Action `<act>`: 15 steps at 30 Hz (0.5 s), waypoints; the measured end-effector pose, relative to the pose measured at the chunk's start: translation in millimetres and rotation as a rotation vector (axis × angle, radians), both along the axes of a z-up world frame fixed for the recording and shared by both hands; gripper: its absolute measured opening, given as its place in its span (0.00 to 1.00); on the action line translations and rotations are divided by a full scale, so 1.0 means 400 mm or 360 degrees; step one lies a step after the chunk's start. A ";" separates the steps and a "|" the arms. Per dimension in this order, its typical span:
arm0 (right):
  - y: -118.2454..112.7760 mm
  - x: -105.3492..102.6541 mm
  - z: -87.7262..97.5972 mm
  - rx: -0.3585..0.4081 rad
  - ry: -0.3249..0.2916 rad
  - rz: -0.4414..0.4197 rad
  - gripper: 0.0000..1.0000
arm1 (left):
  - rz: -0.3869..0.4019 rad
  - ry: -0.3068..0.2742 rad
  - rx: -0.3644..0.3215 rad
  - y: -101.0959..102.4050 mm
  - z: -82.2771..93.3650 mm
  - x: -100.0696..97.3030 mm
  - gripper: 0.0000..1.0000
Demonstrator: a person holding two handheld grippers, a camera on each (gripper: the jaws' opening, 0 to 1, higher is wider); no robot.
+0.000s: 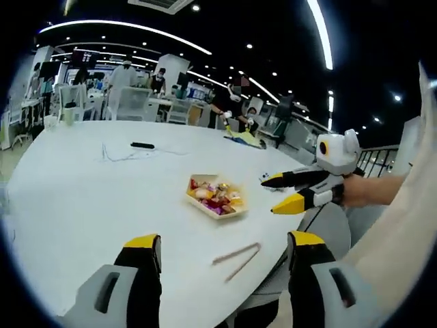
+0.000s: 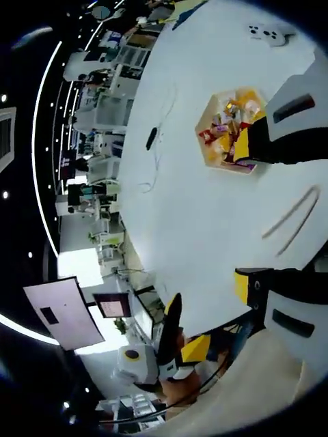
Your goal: Place the target food into the container with the food tongs after gripping and lifting it, then release it inside without dropping or visibly crushing the food.
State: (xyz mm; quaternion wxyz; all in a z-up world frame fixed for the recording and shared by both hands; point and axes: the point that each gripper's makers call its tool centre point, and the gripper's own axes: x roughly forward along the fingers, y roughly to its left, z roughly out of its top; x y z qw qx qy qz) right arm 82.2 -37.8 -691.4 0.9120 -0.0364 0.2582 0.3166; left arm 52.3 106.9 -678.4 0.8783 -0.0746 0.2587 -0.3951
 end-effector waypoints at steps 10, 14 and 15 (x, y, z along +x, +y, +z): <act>0.077 0.049 0.052 0.0196 -0.0107 0.0004 0.74 | 0.0222 -0.0104 0.0041 0.117 0.040 0.005 0.85; 0.103 0.080 0.104 0.0308 -0.0213 -0.0017 0.79 | 0.0311 -0.0200 0.0021 0.151 0.072 0.021 0.91; 0.105 0.086 0.110 0.0313 -0.0227 -0.0026 0.80 | 0.0349 -0.0248 0.0007 0.165 0.090 0.029 0.93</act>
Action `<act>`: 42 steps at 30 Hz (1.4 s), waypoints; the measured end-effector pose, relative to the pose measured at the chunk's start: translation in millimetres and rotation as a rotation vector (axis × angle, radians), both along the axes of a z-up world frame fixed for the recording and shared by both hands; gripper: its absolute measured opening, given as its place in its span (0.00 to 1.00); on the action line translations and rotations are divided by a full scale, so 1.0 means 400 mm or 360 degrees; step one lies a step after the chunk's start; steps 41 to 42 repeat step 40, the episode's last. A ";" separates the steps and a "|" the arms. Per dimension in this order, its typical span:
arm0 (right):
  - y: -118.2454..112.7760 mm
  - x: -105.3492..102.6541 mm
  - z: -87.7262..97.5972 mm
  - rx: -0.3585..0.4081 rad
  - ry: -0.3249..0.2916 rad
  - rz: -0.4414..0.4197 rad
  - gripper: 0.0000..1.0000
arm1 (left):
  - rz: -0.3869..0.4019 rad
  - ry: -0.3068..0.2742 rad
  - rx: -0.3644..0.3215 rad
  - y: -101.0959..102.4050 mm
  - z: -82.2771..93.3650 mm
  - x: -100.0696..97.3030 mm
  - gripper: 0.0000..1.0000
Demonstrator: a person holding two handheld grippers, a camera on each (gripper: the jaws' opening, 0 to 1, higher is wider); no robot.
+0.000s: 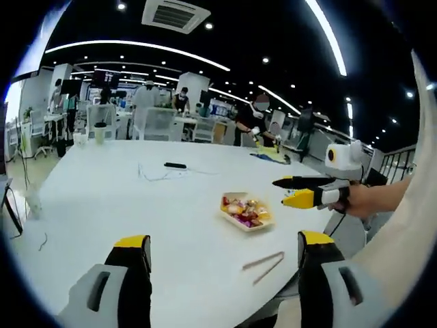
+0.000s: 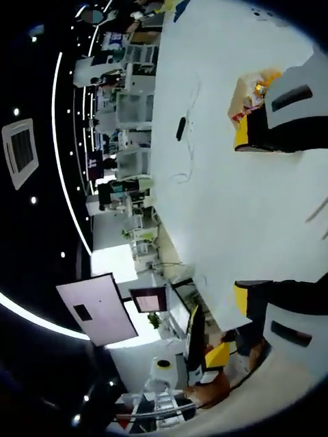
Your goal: Place the target food into the container with the food tongs after gripping and lifting it, then release it inside without dropping or visibly crushing the food.
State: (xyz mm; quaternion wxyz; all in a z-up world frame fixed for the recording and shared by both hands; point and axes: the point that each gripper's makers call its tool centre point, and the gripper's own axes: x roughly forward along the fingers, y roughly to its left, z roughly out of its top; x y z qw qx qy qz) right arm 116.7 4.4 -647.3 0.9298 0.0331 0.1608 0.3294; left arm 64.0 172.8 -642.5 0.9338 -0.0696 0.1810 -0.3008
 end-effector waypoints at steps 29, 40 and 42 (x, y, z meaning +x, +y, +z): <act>-0.046 0.032 0.128 0.0339 -0.0225 -0.0200 0.91 | 0.0109 -0.0313 -0.0186 0.054 0.148 0.032 0.99; -0.011 0.027 0.130 0.0479 -0.0174 -0.0131 0.90 | 0.0127 -0.0337 -0.0187 0.061 0.156 0.035 0.99; -0.011 0.027 0.130 0.0479 -0.0174 -0.0131 0.90 | 0.0127 -0.0337 -0.0187 0.061 0.156 0.035 0.99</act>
